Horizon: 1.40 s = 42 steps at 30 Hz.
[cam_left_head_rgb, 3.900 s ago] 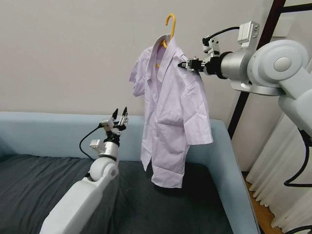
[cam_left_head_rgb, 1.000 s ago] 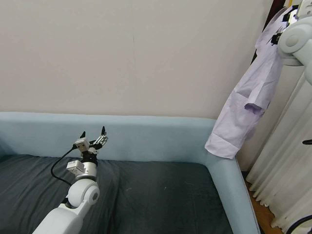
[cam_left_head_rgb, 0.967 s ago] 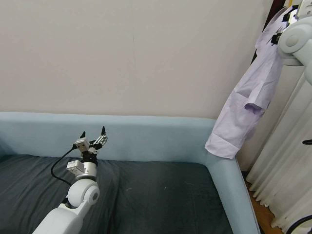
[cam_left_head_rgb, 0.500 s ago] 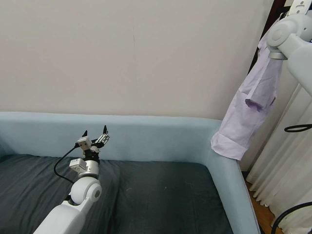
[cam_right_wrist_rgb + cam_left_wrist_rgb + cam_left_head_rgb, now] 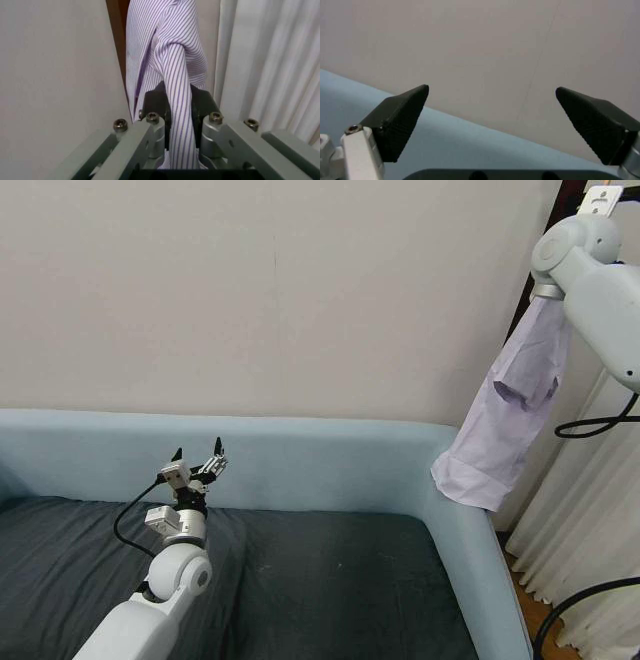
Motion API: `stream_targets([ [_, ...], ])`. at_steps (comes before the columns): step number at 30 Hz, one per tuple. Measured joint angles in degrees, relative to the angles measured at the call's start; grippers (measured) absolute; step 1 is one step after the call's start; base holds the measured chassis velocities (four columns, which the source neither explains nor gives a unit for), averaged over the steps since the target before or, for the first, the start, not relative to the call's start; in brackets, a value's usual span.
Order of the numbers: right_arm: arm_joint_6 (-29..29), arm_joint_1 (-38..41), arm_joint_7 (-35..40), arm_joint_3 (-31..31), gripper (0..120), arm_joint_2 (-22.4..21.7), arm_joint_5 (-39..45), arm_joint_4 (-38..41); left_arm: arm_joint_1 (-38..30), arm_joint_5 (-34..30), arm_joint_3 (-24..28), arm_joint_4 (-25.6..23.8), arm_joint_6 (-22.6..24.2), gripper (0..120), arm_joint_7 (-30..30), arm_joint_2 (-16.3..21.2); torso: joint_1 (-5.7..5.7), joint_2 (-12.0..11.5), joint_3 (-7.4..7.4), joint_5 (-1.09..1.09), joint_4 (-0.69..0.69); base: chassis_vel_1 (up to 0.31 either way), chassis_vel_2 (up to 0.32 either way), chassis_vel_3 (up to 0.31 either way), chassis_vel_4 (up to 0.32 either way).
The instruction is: Pick up the clothes from the sofa and hang them on the clothes hanger.
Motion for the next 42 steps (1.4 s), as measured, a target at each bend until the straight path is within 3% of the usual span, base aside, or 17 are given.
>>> stream_targets([
  [18,0.0,-1.2,0.0,0.6,7,0.1,0.6,-0.9,0.8,0.0,-0.4,-1.1,-0.2,100,-0.1,-0.3,0.0,0.0,0.0,0.0,-0.01,0.0,0.0,0.0,0.0],
  [19,0.0,-1.7,0.0,0.8,7,-0.3,1.0,-0.1,0.9,0.0,-0.4,-1.3,-0.2,100,-0.1,-0.4,0.0,0.0,0.0,0.0,-0.01,0.0,0.0,0.0,0.0],
  [22,0.3,-6.8,0.5,3.9,27,-3.9,2.1,10.5,2.3,0.8,-1.0,-2.0,-0.4,100,-0.2,-0.9,0.0,0.0,0.0,0.01,-0.01,0.0,0.0,0.0,0.0],
  [24,1.2,-9.1,-0.5,5.3,30,-5.4,2.2,15.0,2.8,1.0,-1.3,-2.0,-0.6,100,-0.2,-1.0,0.0,0.0,0.0,0.0,0.0,0.0,0.0,0.0,0.0],
  [28,8.2,-20.7,-9.7,11.4,49,-9.9,-3.8,28.6,5.0,2.0,-2.5,-2.5,-1.0,100,-0.1,-1.8,0.0,0.0,-0.01,0.01,-0.01,0.0,0.0,0.0,0.0],
  [31,11.5,-25.4,-14.1,14.0,55,-11.0,-6.9,32.2,6.1,2.2,-3.1,-3.2,-1.2,100,-0.1,-2.3,-0.01,0.0,-0.01,0.02,-0.01,0.0,0.0,0.0,0.0],
  [32,16.2,-32.6,-20.7,17.8,64,-12.3,-9.5,36.3,7.7,2.3,-3.8,-4.4,-1.6,100,0.4,-2.8,0.0,0.0,-0.01,-0.01,0.0,0.0,0.0,0.0,0.0],
  [34,18.4,-36.1,-23.8,19.6,67,-12.8,-10.8,37.8,8.5,2.3,-4.2,-5.1,-1.8,100,0.9,-3.1,-0.01,0.0,-0.01,0.0,0.0,0.0,0.0,0.0,0.0],
  [37,27.8,-50.2,-37.2,26.4,81,-14.1,-16.6,42.2,12.0,2.9,-5.7,-8.6,-2.4,100,3.6,-4.2,-0.01,0.0,-0.01,0.01,-0.01,0.0,0.0,0.0,0.0],
  [39,30.4,-54.5,-41.1,28.4,85,-14.2,-18.4,43.3,12.9,3.3,-6.0,-9.5,-2.5,100,4.4,-4.5,-0.01,0.0,-0.01,0.0,-0.02,0.0,0.0,0.0,0.0],
  [42,37.5,-71.0,-51.6,35.4,97,-12.4,-26.8,48.4,17.7,5.0,-7.8,-13.3,-2.3,100,8.6,-6.6,0.0,0.0,0.0,0.05,-0.03,0.0,0.0,0.0,0.0],
])
